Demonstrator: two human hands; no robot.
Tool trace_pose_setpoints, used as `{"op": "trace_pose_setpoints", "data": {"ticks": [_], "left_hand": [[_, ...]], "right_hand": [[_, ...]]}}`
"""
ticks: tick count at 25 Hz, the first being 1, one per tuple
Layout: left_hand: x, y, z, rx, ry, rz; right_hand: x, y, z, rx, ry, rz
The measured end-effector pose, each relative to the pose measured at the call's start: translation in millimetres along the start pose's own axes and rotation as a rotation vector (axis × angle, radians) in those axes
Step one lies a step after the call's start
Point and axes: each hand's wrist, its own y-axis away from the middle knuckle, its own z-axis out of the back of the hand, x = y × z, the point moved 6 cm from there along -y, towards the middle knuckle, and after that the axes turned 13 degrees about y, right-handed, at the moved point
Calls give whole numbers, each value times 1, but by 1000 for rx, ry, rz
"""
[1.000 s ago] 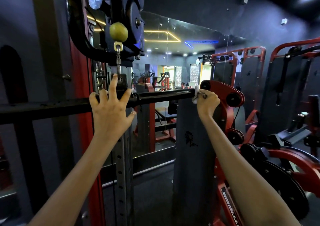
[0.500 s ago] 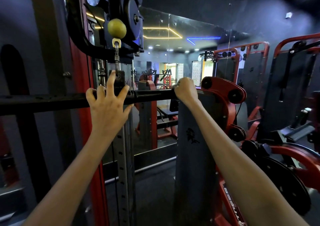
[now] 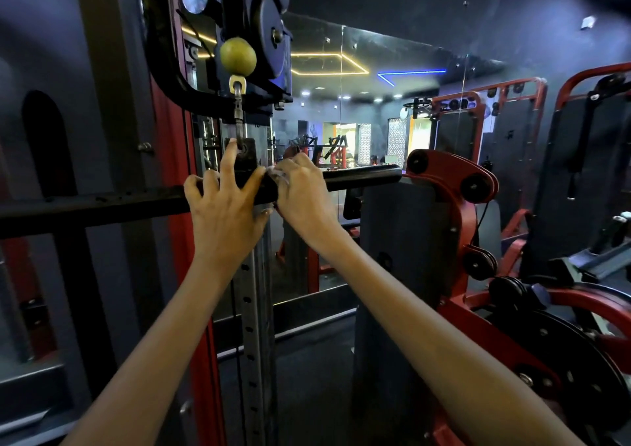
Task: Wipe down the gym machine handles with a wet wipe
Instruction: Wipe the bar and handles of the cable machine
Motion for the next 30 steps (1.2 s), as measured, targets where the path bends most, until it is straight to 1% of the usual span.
{"op": "trace_pose_setpoints", "data": {"ticks": [2,5,6,10,12,16,18,20,22,24,30], "left_hand": [[-1,0,-1,7,24,4],[-3,-1,-4,26,30,14],[-3,-1,-6,34,27,18],[-7,-3,-5,30,29,18],[-9,-4,-4,32,21,5],[-14,-4,-3,46,-1,2],[-17,-5,-1,62,-15,11],[-20,-5,0,94,-25,23],[-21,-6,1,124,-34,40],[-20,-6,1,152,-59,57],[-22,-5,2,204,-131,79]], "right_hand": [[-9,7,10,-50,-22,26],[-35,14,25,-92,51,48],[-51,13,28,-100,68,19],[-134,9,43,-156,81,-222],[-165,13,52,-201,102,-295],[-197,19,50,-225,100,-372],[-206,19,48,-252,58,-450],[-206,22,49,-307,20,-539],[-194,27,45,-351,-14,-565],[-173,31,36,-358,-66,-522],[-111,31,8,-321,-245,-311]]}}
